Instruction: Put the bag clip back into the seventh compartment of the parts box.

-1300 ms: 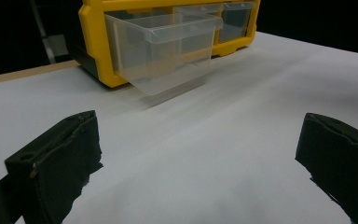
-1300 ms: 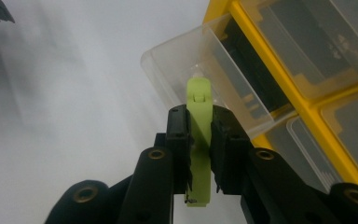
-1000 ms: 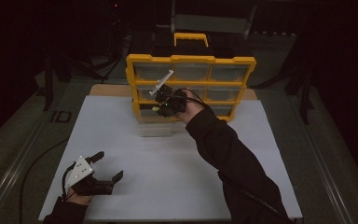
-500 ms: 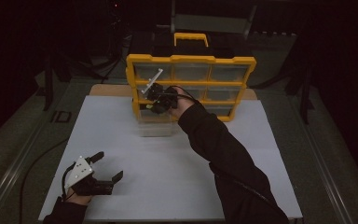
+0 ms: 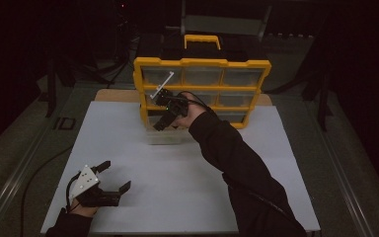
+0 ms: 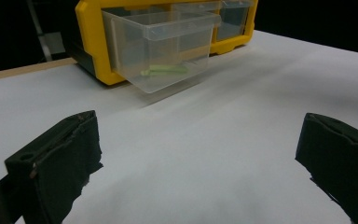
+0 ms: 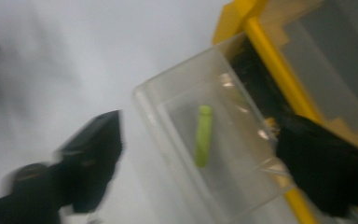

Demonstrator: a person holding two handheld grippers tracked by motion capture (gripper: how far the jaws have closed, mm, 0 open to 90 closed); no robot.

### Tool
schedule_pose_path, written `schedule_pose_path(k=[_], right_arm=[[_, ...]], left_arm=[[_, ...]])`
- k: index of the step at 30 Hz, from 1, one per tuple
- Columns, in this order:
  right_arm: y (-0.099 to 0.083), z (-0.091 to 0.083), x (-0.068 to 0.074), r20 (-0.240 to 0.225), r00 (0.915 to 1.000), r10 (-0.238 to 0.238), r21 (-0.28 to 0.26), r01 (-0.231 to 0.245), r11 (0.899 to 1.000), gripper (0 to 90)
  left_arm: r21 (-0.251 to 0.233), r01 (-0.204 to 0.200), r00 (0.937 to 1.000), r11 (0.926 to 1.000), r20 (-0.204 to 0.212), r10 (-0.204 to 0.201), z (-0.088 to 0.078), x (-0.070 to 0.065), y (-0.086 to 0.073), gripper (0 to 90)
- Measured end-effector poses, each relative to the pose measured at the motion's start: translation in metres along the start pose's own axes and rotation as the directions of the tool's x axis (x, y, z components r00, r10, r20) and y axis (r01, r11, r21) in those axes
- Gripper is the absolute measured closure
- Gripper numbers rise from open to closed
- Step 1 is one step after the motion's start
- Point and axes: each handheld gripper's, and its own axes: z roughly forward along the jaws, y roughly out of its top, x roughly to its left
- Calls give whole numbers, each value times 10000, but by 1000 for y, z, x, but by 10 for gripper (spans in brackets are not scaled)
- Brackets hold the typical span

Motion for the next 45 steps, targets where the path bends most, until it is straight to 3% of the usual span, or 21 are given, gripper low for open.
schedule_pose_path(k=[3,16,45], right_arm=[[-4,-4,-1,-272,9996,59,-82,-62,9999,92],[-25,-15,-1,-307,9993,236,-210,-242,9995,93],[-100,-40,6,63,9976,685,-860,-677,9940,93]], left_arm=[[5,5,10000,10000,-13,-5,0,0,0,1],[10,1,10000,10000,-20,-1,0,0,0,1],[7,-23,10000,10000,-10,23,1,-2,1,1]])
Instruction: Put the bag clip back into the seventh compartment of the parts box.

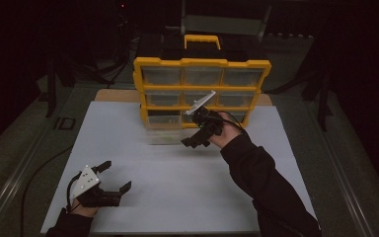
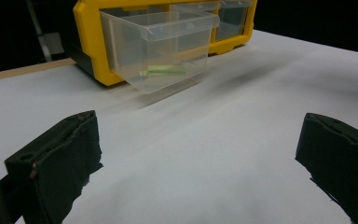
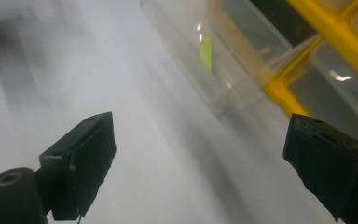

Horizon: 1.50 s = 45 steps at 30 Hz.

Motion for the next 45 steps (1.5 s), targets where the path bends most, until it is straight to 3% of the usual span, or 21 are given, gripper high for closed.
schedule_pose_path(k=[2,5,10,17,21,24,28,31,33,35,45], right_arm=[[-7,-1,0,141,9999,5,-2,-5,10000,110],[-18,-4,-1,548,9981,-271,-427,295,9987,134],[-38,-7,-6,257,9997,-27,-469,39,9989,138],[-68,-7,-6,537,9984,155,-482,-129,9988,127],[-85,-7,-7,605,9965,573,-497,-544,9973,124],[-97,-6,-6,928,9926,781,-364,-750,9965,100],[-109,-6,-7,910,9910,986,-337,-959,9948,94],[-122,-8,-9,802,9872,1375,-545,-1334,9896,91],[-130,-11,-8,1097,9838,1419,-824,-1333,9877,92],[-136,-13,-7,908,9830,1598,-832,-1524,9848,92],[-170,-22,2,1226,9700,2100,-1484,-1913,9703,91]], left_arm=[[-3,4,10000,10000,0,-4,0,0,0,1],[-5,-18,10000,10000,12,18,0,0,0,1],[2,-9,10000,10000,2,9,0,0,0,1],[22,-52,10000,10000,13,52,1,-1,1,1],[23,-25,10000,10000,13,25,1,-1,0,1],[10,-36,10000,10000,11,36,1,-1,1,1],[11,-50,10000,10000,13,50,1,-1,1,1],[10,-53,10000,10000,11,53,1,-1,1,1],[11,-65,10000,10000,7,65,1,-1,1,1],[11,-50,10000,10000,13,50,1,-1,1,1],[17,-61,10000,10000,7,61,1,-1,1,1]])
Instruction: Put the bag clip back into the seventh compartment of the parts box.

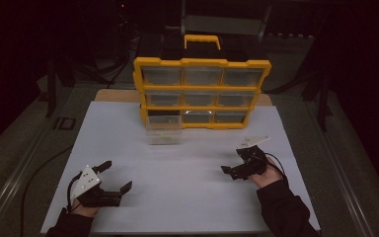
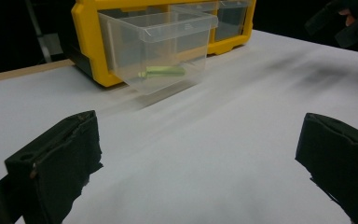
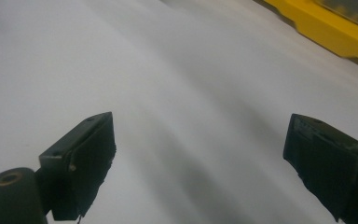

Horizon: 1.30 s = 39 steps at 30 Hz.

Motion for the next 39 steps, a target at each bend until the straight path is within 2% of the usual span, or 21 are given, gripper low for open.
schedule_pose_path(k=[8,12,13,19,27,34,39], right_arm=[[-14,-7,2,256,9996,90,-314,-82,9995,92],[-26,-13,2,673,9973,308,-724,-259,9970,92],[-32,-16,2,823,9958,393,-962,-314,9949,92],[-44,-22,4,1162,9915,590,-1364,-429,9897,92],[-60,-33,5,1262,9899,638,-1678,-421,9849,92],[-75,-34,8,1091,9887,1025,-1993,-793,9767,92],[-82,-32,9,1541,9834,956,-2040,-630,9769,92]], left_arm=[[4,27,10000,10000,-2,-27,0,0,0,1],[5,35,10000,10000,-1,-35,1,0,0,1],[3,40,10000,10000,2,-40,1,0,0,1],[7,60,10000,10000,-8,-60,1,0,0,1],[23,76,10000,10000,-25,-76,1,0,0,1],[12,81,10000,10000,-28,-81,0,0,0,1],[41,71,10000,10000,-9,-71,1,0,0,1]])
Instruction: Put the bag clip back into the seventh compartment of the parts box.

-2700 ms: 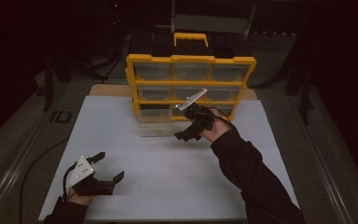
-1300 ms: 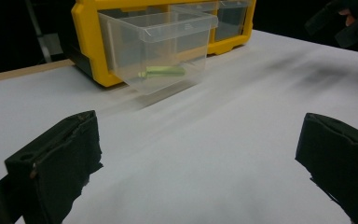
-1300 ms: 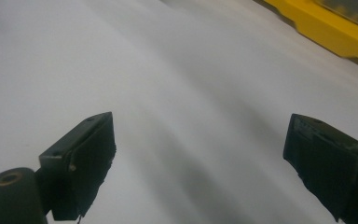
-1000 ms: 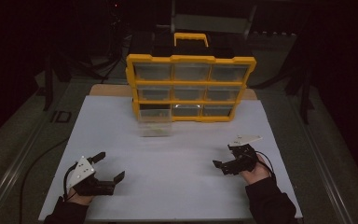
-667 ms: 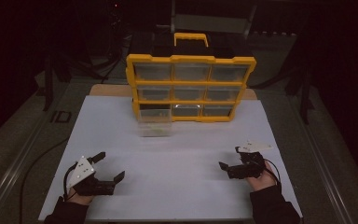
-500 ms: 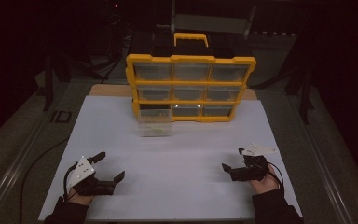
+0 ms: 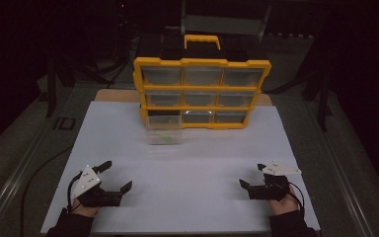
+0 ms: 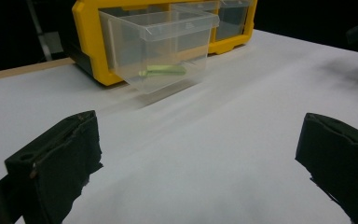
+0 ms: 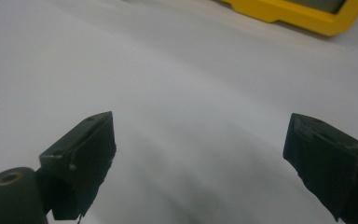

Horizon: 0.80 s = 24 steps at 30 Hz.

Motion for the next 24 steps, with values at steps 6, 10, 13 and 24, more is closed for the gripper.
schedule_pose_path(k=[6,10,13,24], right_arm=[[-5,6,-5,550,9983,176,-213,-165,9996,92],[-5,7,-7,519,9981,332,-301,-317,9990,92],[-3,8,-7,434,9982,411,-301,-398,9988,92],[1,7,0,435,9990,136,-389,-119,9992,92]], left_arm=[[-32,10,10000,10000,14,-10,0,0,0,1],[-3,24,10000,10000,37,-24,0,0,0,1],[6,22,10000,10000,24,-22,0,0,0,1],[-21,60,10000,10000,11,-60,0,1,0,1]])
